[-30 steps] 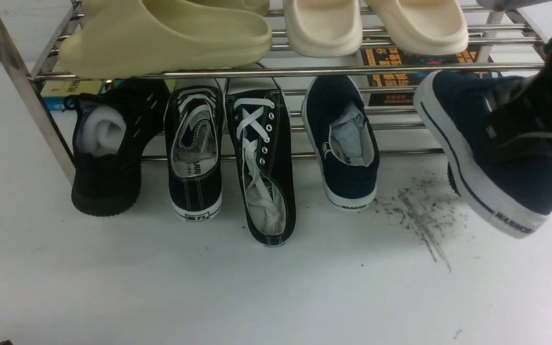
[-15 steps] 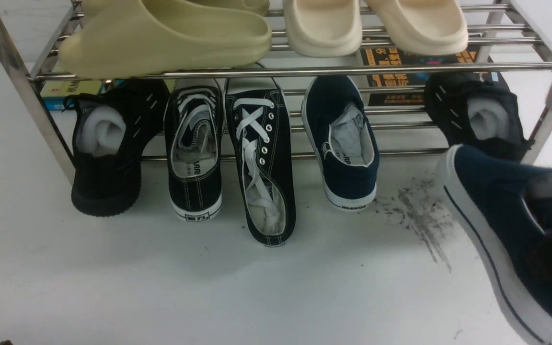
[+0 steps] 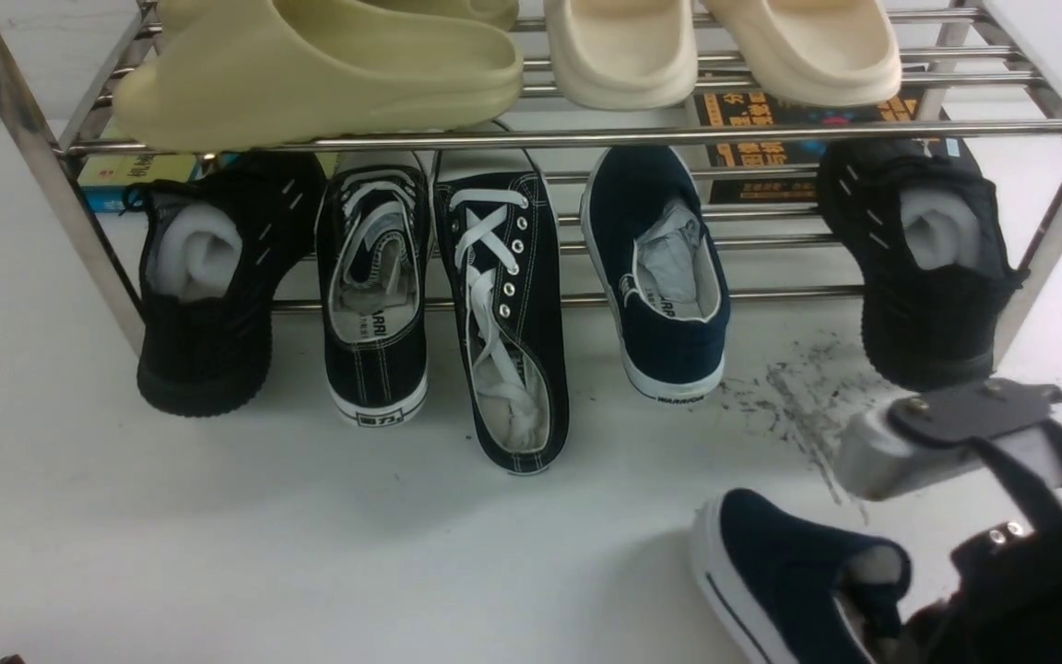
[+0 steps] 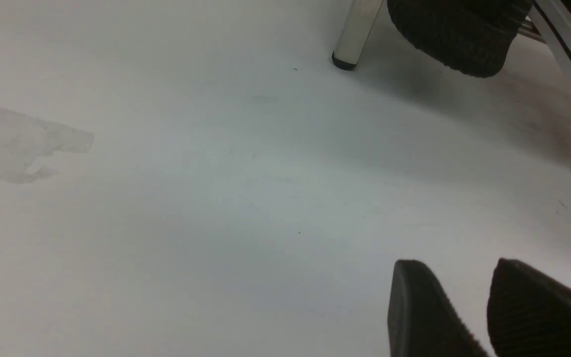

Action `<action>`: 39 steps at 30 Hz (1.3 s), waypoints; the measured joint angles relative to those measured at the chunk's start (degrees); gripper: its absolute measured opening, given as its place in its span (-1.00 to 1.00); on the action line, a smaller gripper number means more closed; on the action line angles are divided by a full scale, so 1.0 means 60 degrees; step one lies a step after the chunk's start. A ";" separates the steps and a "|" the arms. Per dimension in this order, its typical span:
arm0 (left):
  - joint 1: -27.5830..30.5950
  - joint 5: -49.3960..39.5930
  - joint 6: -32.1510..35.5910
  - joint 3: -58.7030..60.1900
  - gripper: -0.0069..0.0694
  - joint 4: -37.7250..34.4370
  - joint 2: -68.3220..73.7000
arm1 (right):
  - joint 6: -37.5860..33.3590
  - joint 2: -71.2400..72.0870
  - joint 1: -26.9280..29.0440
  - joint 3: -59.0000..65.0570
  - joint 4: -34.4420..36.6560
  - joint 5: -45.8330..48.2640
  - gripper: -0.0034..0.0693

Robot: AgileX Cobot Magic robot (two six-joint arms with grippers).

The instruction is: Take the shoes off the shelf with your hand on the white table.

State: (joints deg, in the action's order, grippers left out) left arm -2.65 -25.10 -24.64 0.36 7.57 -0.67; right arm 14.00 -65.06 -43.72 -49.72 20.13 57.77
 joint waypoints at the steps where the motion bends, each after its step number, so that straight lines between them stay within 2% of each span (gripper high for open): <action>1: 0.0000 0.0000 0.0000 0.0000 -0.19 0.0000 0.0000 | 0.0000 -0.0268 -0.0154 0.0000 0.0000 -0.0266 -0.82; 9: 0.0000 0.0000 0.0000 0.0000 -0.19 0.0000 0.0000 | 0.0049 -0.1870 -0.0535 0.0000 0.0456 -0.0700 -0.82; 20: 0.0000 0.0000 0.0000 0.0000 -0.19 0.0000 0.0000 | 0.0677 -0.3330 -0.0546 0.0000 0.0618 -0.1549 -0.81; 27: 0.0000 0.0000 0.0000 0.0000 -0.19 0.0000 0.0000 | 0.0726 -0.3576 -0.0546 0.0000 0.0785 -0.1778 -0.72; 33: 0.0000 0.0000 0.0000 0.0000 -0.19 0.0000 0.0000 | 0.0726 -0.3597 -0.0518 -0.0055 0.1069 -0.3011 -0.18; 36: 0.0000 0.0000 0.0000 0.0000 -0.19 0.0000 0.0000 | 0.0726 -0.3596 -0.0486 -0.0148 0.1082 -0.2963 0.05; 37: 0.0000 0.0000 0.0000 0.0000 -0.19 0.0000 0.0000 | 0.0726 -0.3596 -0.0452 -0.0297 0.1082 -0.2622 0.21; 39: 0.0000 0.0000 0.0000 0.0000 -0.19 0.0000 0.0000 | 0.0615 -0.3596 -0.0450 -0.0530 0.1044 -0.2155 0.31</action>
State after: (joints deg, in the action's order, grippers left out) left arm -2.65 -25.10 -24.64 0.36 7.57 -0.67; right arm 17.69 -86.64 -46.42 -52.90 26.39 44.84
